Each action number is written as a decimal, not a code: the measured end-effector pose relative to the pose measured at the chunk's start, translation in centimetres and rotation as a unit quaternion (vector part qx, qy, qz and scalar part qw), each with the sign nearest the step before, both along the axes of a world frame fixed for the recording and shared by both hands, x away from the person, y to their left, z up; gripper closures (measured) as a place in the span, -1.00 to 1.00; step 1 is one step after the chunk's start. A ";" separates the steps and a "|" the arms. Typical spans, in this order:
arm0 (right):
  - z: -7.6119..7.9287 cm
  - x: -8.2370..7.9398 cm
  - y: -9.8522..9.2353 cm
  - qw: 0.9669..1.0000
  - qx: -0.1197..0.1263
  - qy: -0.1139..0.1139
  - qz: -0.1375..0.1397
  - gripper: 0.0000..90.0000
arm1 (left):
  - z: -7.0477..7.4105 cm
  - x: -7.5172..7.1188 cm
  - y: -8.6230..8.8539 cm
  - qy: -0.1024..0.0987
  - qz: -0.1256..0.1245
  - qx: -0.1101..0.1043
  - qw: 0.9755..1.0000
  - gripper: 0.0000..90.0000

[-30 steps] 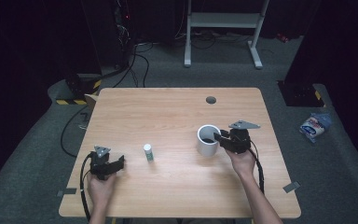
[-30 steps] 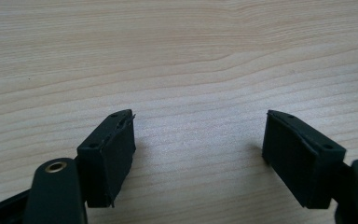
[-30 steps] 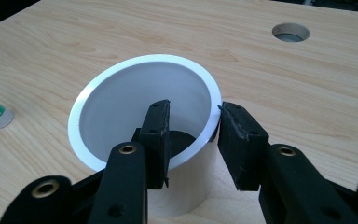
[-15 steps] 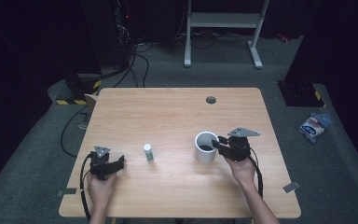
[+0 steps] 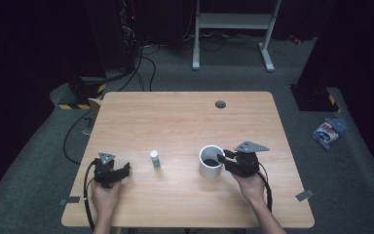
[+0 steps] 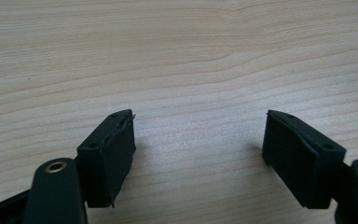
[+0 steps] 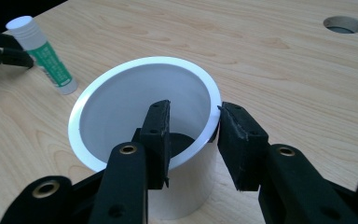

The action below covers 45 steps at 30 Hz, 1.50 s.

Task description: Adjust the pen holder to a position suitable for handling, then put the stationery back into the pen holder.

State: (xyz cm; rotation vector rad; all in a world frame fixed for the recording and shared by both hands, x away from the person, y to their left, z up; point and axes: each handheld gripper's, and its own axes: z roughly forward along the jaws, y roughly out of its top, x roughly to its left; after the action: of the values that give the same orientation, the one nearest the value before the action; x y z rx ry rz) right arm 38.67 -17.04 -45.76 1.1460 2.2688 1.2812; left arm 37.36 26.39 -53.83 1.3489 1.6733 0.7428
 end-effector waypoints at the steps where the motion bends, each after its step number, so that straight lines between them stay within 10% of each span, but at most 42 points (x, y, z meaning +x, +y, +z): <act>1: 0.0 0.0 0.0 1.000 0.000 0.000 0.000 0.41 | 0.0 0.0 0.0 0.000 0.000 0.000 1.000 -0.44; 16: 0.0 -1.4 0.6 1.000 -0.008 -0.017 0.015 0.27 | 0.0 0.0 0.0 -0.001 0.003 -0.004 1.000 -0.43; 25: 0.0 -2.7 -1.1 0.999 0.031 -0.042 0.007 0.13 | 0.0 0.0 0.0 -0.003 0.009 -0.006 1.000 -0.41; 33: -1.3 -4.0 -5.1 0.997 0.041 -0.049 -0.038 0.12 | 0.0 0.0 0.1 -0.003 0.010 -0.002 1.000 -0.39; 45: -5.5 -2.6 -9.7 0.987 -0.038 0.009 -0.155 0.00 | 0.0 0.1 -0.1 0.000 0.009 -0.004 1.000 -0.46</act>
State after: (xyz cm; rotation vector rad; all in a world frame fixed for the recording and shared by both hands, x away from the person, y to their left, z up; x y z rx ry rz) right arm 36.07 -26.69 -51.26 1.4194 2.0288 1.0588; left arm 37.47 26.31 -53.84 1.3305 1.6886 0.7451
